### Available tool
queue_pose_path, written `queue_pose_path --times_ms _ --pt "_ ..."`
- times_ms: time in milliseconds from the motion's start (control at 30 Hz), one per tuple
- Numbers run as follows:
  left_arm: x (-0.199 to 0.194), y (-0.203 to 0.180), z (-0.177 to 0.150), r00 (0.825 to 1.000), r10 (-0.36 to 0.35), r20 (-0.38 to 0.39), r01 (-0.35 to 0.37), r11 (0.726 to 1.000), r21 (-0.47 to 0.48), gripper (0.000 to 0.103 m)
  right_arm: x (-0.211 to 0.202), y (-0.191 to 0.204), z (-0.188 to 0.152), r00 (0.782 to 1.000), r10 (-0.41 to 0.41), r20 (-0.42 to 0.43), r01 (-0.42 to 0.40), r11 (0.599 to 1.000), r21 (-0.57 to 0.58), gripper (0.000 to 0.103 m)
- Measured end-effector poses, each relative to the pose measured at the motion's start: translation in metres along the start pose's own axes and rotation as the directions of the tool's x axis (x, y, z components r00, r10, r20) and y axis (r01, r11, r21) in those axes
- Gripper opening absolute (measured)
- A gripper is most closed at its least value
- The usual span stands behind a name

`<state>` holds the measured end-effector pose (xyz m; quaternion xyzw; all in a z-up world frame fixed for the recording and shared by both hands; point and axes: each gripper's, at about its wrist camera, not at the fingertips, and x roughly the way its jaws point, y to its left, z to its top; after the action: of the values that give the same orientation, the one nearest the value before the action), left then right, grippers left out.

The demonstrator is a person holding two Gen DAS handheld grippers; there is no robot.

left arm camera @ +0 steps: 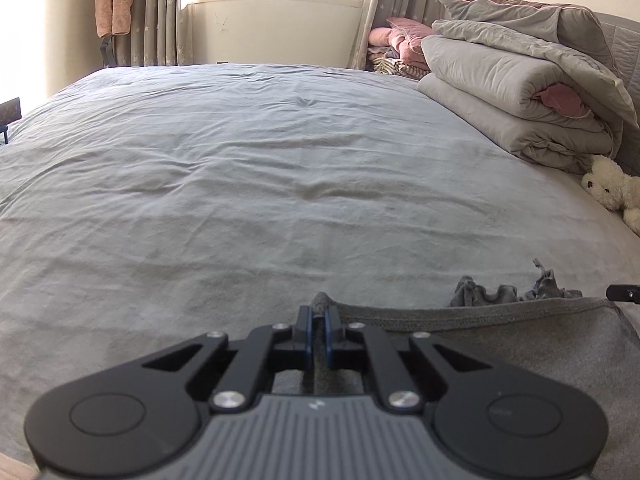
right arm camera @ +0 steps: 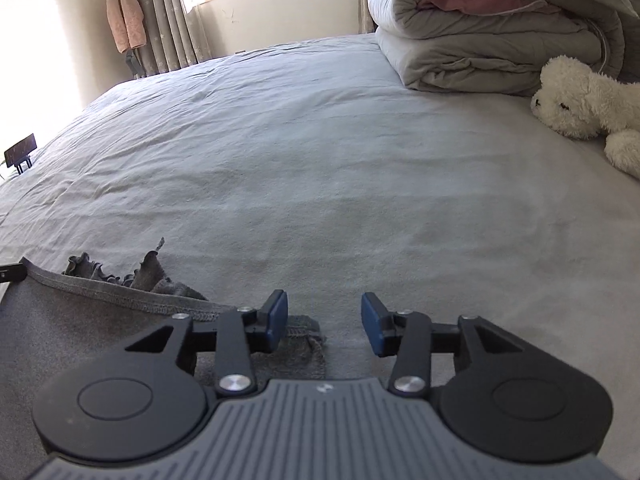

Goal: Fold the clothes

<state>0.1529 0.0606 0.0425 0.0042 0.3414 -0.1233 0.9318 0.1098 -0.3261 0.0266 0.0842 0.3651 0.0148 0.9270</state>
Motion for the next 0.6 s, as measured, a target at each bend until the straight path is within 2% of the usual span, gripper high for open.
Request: queue_pose_path --times_ms 67,133,167,267,400,600 --pt "0.001 -0.003 -0.001 1.000 0.010 -0.003 -0.010 1.000 0.018 0.006 0.003 0.007 -0.003 1.000 -0.011 -0.008 0.011 0.999 -0.050 0.044" --pt "0.001 -0.004 -0.002 1.000 0.015 -0.003 -0.015 1.000 0.022 0.006 0.006 0.013 -0.006 1.000 -0.020 -0.013 0.019 0.995 -0.095 0.011" --pt "0.000 -0.003 -0.002 1.000 0.016 0.000 -0.016 1.000 0.021 0.006 0.004 0.016 -0.004 1.000 -0.023 -0.009 0.021 0.994 -0.106 0.006" --pt "-0.007 -0.001 0.005 0.999 0.013 0.035 -0.013 1.000 0.010 0.005 -0.007 0.025 0.000 0.997 -0.055 0.056 0.063 0.987 -0.147 0.006" --pt "-0.015 -0.001 0.016 0.995 0.003 0.100 -0.002 1.000 -0.006 0.005 -0.019 0.034 0.010 0.985 -0.081 0.150 0.103 0.984 -0.143 0.006" --pt "0.003 -0.010 0.011 0.991 0.081 0.105 -0.083 0.997 0.010 0.005 -0.009 0.053 0.008 0.936 -0.248 0.249 0.298 0.935 -0.192 0.006"
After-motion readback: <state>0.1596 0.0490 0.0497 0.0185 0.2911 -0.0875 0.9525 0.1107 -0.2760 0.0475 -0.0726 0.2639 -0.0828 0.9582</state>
